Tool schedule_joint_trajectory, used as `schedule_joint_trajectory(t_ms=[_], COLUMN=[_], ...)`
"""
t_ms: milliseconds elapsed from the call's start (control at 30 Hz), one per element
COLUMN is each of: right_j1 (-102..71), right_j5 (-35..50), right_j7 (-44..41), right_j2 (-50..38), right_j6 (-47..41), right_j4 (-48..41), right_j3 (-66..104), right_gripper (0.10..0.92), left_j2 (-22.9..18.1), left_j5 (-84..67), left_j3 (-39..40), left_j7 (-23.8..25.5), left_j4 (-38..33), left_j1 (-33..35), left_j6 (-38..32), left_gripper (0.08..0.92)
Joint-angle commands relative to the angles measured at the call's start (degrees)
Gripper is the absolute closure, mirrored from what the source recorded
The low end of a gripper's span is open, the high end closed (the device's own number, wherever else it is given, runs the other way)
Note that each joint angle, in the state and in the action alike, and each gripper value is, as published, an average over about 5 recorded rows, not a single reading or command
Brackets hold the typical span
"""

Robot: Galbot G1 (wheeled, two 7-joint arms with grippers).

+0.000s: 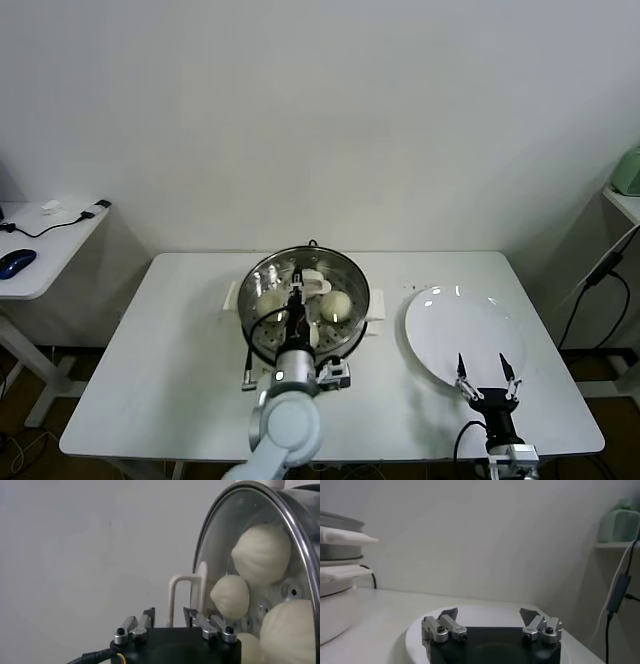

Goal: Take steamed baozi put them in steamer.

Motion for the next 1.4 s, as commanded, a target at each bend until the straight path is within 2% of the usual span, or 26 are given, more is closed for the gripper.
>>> schedule_joint_trajectory(t_ms=[33, 267, 433, 600, 733, 833, 933, 1100, 1400], right_j1=[-0.2, -0.9, -1.8, -2.4, -2.1, -1.5, -0.9, -0.1, 0.4], right_j5=[-0.2, 2.8, 4.2, 4.6, 4.6, 4.7, 4.7, 4.6, 4.4], right_j7=[-0.3, 0.5, -0.8, -2.5, -3.2, -3.2, -3.1, -2.9, -2.9], right_j2=[0.0, 0.1, -0.5, -1.0, -1.2, -1.2, -1.2, -1.3, -1.3], right_j6=[-1.2, -2.0, -1.2, -1.8, -1.7, -1.6, -1.4, -1.1, -1.5], right_j4=[0.8, 2.2, 3.6, 4.3, 4.1, 3.7, 3.3, 2.4, 1.1], right_j3=[0.0, -0.5, -0.7, -1.1, -1.5, -1.8, -2.0, -2.4, -2.8], right_gripper=[0.202, 0.203, 0.203, 0.202, 0.203, 0.203, 0.202, 0.203, 0.203], left_j2=[0.2, 3.5, 4.9, 5.3, 4.9, 5.9, 7.8, 9.8, 10.5], left_j5=[-1.7, -9.3, -26.7, -57.8, -79.1, -93.6, -100.8, -105.1, -107.8], left_j3=[0.2, -0.4, -5.1, -18.5, -31.8, -39.9, -43.4, -43.4, -40.6], left_j7=[0.9, 0.6, -6.1, -15.6, -17.3, -17.8, -18.6, -18.9, -17.8], left_j4=[-1.9, -9.6, -15.4, -18.9, -19.6, -16.9, -12.3, -5.6, 4.1], left_j1=[-0.1, 2.5, 5.3, 9.3, 15.2, 20.3, 24.5, 27.6, 27.1], left_j6=[0.1, -1.6, -9.5, -19.7, -25.2, -30.5, -36.1, -42.0, -46.8], left_gripper=[0.533, 0.333, 0.205, 0.178, 0.177, 0.177, 0.177, 0.177, 0.177])
